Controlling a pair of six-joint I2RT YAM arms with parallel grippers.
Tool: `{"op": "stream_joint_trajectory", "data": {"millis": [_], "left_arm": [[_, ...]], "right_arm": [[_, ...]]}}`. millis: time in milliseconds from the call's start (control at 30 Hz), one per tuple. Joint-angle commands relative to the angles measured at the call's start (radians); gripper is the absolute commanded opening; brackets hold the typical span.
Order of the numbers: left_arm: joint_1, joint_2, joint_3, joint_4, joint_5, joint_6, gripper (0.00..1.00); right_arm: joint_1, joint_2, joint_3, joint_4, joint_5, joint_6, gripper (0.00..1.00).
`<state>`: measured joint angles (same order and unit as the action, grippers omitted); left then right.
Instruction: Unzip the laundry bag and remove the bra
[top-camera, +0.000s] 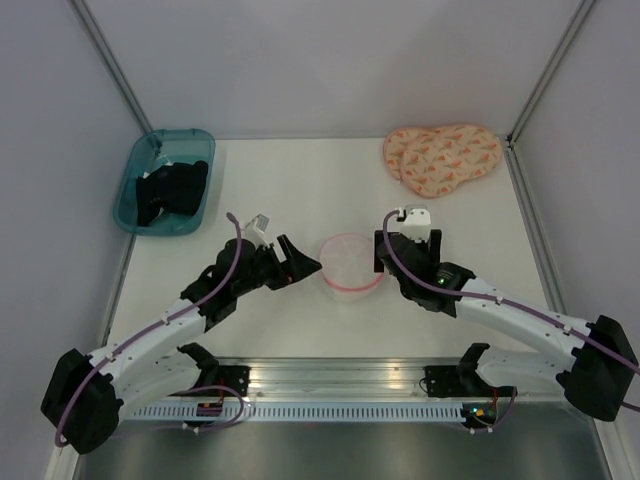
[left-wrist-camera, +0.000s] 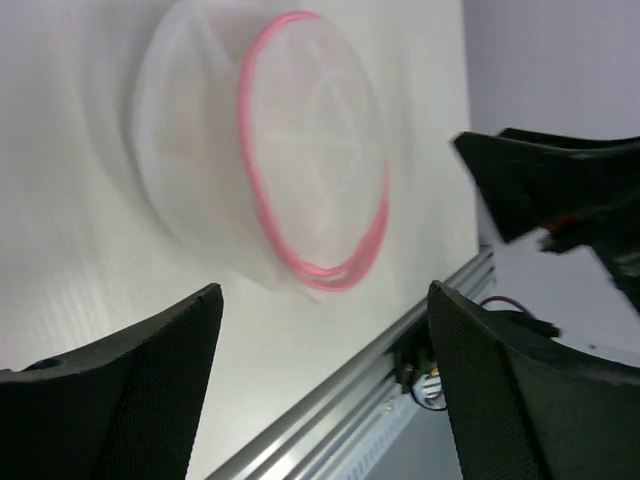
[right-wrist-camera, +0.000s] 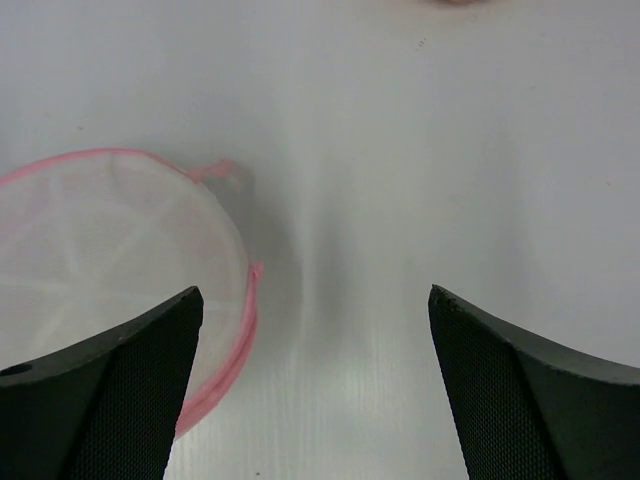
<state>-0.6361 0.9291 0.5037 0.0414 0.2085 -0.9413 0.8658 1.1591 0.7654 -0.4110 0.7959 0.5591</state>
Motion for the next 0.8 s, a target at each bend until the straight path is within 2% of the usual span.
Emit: {"op": "stream_joint_trajectory", "data": {"millis": [0,67,100,233,300,533,700,767], "left_arm": [[0.006,0.063,-0.045,-0.008,-0.086,0.093,0.85],[0.007,0.1,-0.083,0.078,-0.08,0.102,0.68],[0.009,0.125,-0.093,0.106,-0.075,0.107,0.64],[0.01,0.226,-0.105,0.205,-0.064,0.147,0.58],[0.01,0.24,-0.1,0.235,-0.093,0.177,0.57],[0.016,0.373,-0.05,0.336,-0.113,0.243,0.66],[0.023,0.54,0.013,0.376,-0.107,0.263,0.65],[0.024,0.573,0.019,0.422,-0.1,0.265,0.58]], "right_arm": [[-0.004,-0.074,0.017,0.063,-0.179,-0.074,0.98],[-0.005,-0.081,0.031,0.083,-0.271,-0.117,0.98],[-0.005,-0.067,0.055,0.08,-0.331,-0.122,0.98],[-0.004,-0.041,0.084,0.077,-0.377,-0.133,0.98],[-0.002,-0.041,0.084,0.083,-0.386,-0.13,0.98],[-0.002,-0.018,0.084,0.101,-0.437,-0.13,0.98],[0.004,0.008,0.106,0.112,-0.46,-0.133,0.98],[0.006,0.02,0.121,0.112,-0.469,-0.139,0.98]]}}
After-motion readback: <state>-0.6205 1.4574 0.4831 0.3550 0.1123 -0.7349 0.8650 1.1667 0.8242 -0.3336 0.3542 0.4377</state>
